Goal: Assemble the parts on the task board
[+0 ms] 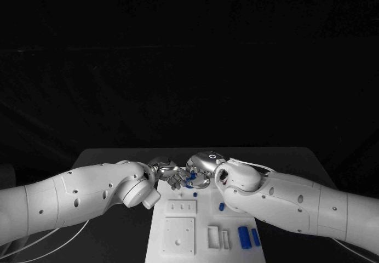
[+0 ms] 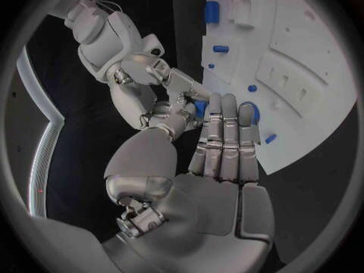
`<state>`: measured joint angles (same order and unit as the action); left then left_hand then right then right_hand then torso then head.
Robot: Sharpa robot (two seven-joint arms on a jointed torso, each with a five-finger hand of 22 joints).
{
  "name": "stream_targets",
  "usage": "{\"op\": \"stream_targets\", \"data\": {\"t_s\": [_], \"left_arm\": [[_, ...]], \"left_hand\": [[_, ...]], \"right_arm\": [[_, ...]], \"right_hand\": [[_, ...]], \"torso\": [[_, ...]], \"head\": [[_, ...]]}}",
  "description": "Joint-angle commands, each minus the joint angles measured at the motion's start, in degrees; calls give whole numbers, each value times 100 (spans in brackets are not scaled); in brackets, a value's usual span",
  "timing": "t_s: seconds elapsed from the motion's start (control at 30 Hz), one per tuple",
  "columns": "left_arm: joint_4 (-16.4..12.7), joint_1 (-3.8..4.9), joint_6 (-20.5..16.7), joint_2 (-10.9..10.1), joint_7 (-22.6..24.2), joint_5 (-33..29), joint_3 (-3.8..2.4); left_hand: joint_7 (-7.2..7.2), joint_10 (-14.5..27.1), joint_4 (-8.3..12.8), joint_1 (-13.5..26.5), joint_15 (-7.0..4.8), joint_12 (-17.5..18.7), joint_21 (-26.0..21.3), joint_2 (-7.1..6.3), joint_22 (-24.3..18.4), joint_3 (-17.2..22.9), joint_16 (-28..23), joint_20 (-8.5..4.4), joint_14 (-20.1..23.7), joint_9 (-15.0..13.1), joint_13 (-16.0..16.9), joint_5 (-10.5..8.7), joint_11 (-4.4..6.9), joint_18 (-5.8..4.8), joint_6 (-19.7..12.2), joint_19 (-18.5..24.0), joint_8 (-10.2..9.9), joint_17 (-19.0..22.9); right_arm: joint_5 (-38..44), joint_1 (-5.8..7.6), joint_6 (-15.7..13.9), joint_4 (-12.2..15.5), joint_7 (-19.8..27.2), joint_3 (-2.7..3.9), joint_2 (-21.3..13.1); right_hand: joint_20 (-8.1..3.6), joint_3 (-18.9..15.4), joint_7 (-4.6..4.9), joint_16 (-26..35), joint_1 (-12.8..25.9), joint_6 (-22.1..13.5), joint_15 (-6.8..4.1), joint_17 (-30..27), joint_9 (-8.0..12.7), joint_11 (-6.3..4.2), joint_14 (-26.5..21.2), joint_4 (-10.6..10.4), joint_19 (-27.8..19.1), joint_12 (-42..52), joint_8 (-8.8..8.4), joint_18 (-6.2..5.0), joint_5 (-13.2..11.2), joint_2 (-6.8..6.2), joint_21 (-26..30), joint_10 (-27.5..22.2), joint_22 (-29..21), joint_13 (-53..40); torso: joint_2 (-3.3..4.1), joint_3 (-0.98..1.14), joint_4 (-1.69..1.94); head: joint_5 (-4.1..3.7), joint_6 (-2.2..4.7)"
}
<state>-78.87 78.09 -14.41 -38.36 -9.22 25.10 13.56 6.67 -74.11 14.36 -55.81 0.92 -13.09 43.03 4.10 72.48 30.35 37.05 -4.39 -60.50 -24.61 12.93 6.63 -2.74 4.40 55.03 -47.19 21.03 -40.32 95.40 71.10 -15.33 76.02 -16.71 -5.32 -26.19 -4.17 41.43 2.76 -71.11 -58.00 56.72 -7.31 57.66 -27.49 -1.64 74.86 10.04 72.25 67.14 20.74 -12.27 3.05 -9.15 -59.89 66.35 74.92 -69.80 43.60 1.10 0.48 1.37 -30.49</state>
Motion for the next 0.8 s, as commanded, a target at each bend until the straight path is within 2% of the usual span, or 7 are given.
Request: {"op": "stream_targets", "data": {"t_s": [0.03,0.2,0.5,0.8], "left_arm": [[-5,8,29,14,18,15,-8],[-9,8,32,11,-41,77,-8],[-12,6,3,24,-174,264,-7],[-19,5,-20,33,-218,316,-6]], "left_hand": [[-1,-32,51,23,-3,-19,39,53,-12,9,27,-31,-37,-13,13,69,2,14,36,13,17,9],[-10,-64,93,55,-12,-17,63,53,-22,38,52,-39,-53,-24,29,228,12,10,69,4,18,8],[-72,-224,103,138,-89,-85,204,5,-24,83,233,-107,-161,-135,115,813,79,12,222,-93,79,-55],[-101,-301,96,162,-132,-128,288,-14,-14,83,337,-149,-207,-196,161,881,114,16,286,-145,105,-92]], "right_arm": [[59,-14,93,8,42,-6,18],[58,-21,90,15,41,-6,13],[57,-35,83,83,27,-6,2],[43,-40,94,81,16,-6,0]], "right_hand": [[-51,37,202,11,-41,231,-36,7,-7,7,2,6,-2,-8,17,-273,-14,32,-15,3,62,-6],[-50,37,203,12,-39,231,-36,7,-7,8,2,6,-3,-10,16,-273,-14,32,-15,0,63,-5],[-49,36,204,13,-33,232,-35,7,-7,9,2,4,-3,-11,15,-273,-14,32,-15,-1,63,-4],[-47,35,205,15,-23,233,-34,6,-7,9,2,-1,-3,-12,12,-273,-13,34,-14,-2,64,-5]], "torso": [[3,-1,1],[2,-2,1],[2,5,1],[2,8,-9]], "head": [[0,-2],[0,-9],[7,-20],[13,-24]]}}
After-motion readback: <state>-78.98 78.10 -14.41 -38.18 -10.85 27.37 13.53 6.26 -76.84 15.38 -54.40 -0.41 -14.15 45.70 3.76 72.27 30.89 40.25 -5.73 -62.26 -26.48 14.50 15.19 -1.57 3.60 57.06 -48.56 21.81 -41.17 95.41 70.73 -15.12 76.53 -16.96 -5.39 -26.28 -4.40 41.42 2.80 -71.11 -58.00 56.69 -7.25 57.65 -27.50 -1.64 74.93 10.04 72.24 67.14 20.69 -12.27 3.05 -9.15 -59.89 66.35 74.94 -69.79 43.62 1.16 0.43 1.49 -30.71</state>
